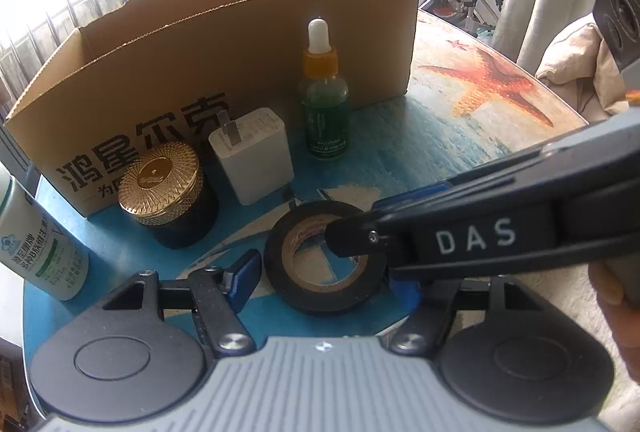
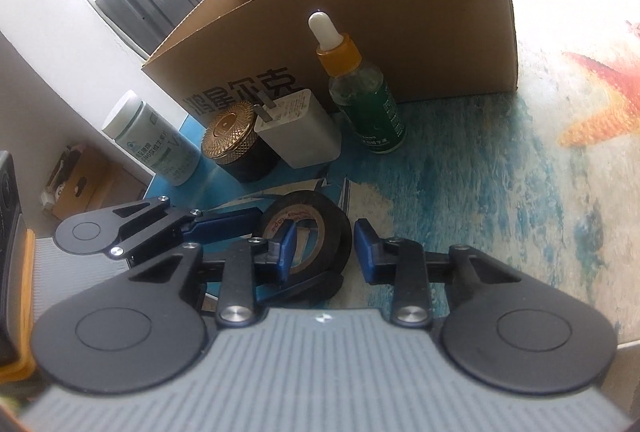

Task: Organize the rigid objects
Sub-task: 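Grasp the black tape roll with the right tool, then carry the tape roll into the box and open the right tool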

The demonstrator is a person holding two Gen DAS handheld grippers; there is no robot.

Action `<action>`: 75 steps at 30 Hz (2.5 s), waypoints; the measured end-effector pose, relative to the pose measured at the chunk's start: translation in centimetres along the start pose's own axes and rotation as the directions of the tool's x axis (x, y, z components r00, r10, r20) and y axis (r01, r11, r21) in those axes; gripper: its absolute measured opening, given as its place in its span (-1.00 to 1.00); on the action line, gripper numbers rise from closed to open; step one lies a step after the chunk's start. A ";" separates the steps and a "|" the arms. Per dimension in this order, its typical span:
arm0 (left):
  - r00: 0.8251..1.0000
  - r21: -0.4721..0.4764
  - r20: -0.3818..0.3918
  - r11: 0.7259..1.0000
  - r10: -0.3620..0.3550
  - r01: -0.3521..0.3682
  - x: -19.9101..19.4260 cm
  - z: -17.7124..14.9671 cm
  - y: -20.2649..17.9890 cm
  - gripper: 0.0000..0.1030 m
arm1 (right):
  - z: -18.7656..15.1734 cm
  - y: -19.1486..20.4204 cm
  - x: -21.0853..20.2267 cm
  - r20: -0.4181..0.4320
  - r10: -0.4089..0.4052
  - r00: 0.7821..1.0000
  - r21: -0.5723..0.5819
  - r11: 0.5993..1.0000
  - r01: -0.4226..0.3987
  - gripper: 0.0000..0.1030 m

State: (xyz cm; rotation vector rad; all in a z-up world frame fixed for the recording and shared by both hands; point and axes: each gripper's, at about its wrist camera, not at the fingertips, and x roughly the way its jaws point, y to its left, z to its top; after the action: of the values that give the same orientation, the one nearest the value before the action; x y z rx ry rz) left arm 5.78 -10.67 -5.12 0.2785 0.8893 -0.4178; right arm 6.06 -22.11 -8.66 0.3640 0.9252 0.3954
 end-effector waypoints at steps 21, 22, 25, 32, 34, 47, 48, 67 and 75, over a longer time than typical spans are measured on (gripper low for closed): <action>0.997 0.043 0.058 0.998 0.047 -0.050 -2.1 0.3 -1.6 0.31 | -0.4 0.8 -2.5 0.071 -0.002 0.997 0.004 1.000 0.002 -0.66; 0.996 0.046 0.069 0.998 0.050 -0.053 -2.6 0.4 -1.7 0.31 | -0.4 1.0 -3.0 0.083 -0.002 0.997 0.001 1.000 0.002 -0.66; 0.992 0.053 0.112 0.996 0.060 -0.066 -4.1 0.6 -1.9 0.31 | -0.2 2.0 -4.6 0.122 0.002 0.993 -0.009 1.000 -0.001 -0.66; 0.958 0.068 0.262 0.988 0.117 -0.140 -8.5 2.3 -1.7 0.31 | 2.3 4.7 -8.5 0.241 0.047 0.969 -0.084 0.996 -0.028 -0.67; 0.945 0.062 0.300 0.985 0.134 -0.159 -9.5 3.3 -1.5 0.31 | 3.5 5.7 -9.5 0.270 0.056 0.961 -0.129 0.991 -0.021 -0.67; 0.941 -0.078 0.294 0.986 0.166 -0.150 -7.7 13.8 3.9 0.31 | 17.6 6.8 -6.5 0.156 0.049 0.987 -0.270 0.963 -0.005 -0.67; 0.954 -0.101 0.260 0.987 0.148 -0.126 -6.6 14.7 5.0 0.31 | 18.8 6.3 -5.3 0.119 0.044 0.992 -0.257 0.966 -0.012 -0.67; 0.984 -0.352 -0.158 0.927 0.077 -0.129 8.7 17.5 14.2 0.31 | 26.2 0.4 13.7 -0.328 0.068 0.942 -0.050 0.995 -0.089 -0.68; 0.984 -0.376 -0.158 0.916 0.088 -0.142 8.6 17.5 14.5 0.33 | 26.3 -0.3 15.8 -0.345 0.041 0.938 -0.060 0.996 -0.065 -0.73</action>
State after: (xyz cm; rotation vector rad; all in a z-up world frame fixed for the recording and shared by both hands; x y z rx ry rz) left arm 29.34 -6.89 -0.54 -0.0053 1.0640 -0.1068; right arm 36.33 -18.35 -5.26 0.2588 1.2417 0.5516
